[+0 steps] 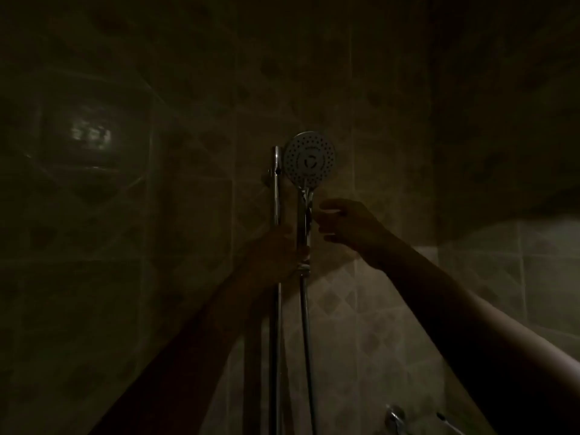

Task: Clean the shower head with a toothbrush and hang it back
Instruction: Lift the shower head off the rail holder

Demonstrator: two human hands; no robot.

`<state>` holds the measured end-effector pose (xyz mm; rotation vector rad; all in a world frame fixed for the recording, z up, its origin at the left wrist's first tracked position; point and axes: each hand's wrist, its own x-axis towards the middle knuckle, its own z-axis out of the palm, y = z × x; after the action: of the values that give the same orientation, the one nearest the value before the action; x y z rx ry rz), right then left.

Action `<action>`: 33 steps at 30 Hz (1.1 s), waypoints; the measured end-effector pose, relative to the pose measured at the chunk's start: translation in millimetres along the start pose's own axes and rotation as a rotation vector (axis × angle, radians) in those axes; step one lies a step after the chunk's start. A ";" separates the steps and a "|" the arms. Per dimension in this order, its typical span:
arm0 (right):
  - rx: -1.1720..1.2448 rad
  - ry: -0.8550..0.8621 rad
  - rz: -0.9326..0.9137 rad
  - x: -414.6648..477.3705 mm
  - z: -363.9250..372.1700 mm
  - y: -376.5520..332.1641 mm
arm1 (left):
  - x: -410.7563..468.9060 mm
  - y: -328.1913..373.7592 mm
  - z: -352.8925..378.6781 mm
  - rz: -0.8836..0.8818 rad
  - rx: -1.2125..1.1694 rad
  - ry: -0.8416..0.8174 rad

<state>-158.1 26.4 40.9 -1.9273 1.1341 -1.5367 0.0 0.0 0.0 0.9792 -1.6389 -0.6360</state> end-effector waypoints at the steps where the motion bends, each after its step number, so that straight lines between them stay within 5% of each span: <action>1: 0.014 0.009 -0.013 4.5 4.3 -1.5 | 5.0 -0.9 -0.1 0.002 -0.006 -0.019; 15: 0.028 0.096 0.010 42.2 28.7 3.3 | 38.7 -19.3 6.1 0.195 0.330 0.028; 33: -0.084 0.262 -0.128 -0.3 -55.1 -26.4 | 22.8 45.9 71.8 0.209 0.005 -0.085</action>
<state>-201.3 50.5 76.9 -1.9256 1.2185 -1.8829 -83.5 -0.7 28.4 0.7803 -1.7904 -0.5378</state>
